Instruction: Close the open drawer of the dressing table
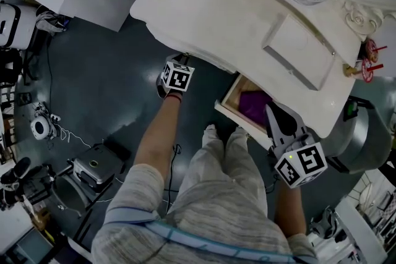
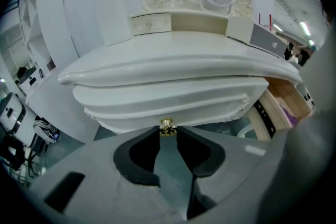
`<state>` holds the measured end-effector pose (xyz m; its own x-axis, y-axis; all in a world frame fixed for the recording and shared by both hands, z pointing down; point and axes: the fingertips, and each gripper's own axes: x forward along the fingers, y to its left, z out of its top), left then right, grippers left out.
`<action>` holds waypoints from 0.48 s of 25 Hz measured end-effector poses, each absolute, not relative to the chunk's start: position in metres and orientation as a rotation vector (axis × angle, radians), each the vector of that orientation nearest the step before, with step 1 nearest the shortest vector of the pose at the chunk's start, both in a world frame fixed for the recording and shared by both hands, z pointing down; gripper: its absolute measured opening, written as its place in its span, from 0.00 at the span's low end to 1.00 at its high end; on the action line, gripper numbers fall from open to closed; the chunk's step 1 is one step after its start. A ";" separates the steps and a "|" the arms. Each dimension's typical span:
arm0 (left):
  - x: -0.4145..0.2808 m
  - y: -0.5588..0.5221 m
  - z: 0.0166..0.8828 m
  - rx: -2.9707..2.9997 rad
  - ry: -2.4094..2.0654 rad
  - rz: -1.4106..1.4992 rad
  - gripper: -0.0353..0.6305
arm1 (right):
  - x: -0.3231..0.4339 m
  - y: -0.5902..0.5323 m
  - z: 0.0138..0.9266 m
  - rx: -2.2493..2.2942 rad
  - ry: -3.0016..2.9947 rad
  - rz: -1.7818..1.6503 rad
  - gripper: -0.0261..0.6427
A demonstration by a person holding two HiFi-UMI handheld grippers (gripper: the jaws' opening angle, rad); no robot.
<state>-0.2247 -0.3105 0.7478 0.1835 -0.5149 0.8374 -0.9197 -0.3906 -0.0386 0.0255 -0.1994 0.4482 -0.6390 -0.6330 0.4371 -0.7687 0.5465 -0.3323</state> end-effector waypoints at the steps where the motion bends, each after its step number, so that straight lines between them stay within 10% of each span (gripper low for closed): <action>1: -0.224 -0.312 0.748 1.984 -1.343 1.108 0.22 | 0.026 -0.200 0.448 1.171 -2.519 0.735 0.06; 12: -0.214 -0.333 0.747 1.995 -1.351 1.108 0.22 | 0.034 -0.204 0.452 1.180 -2.509 0.748 0.06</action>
<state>-0.2140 -0.3326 0.7471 0.1828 -0.5252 0.8311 -0.9178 -0.3942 -0.0473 0.0339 -0.2038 0.4518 -0.6321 -0.6355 0.4433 -0.7745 0.5352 -0.3372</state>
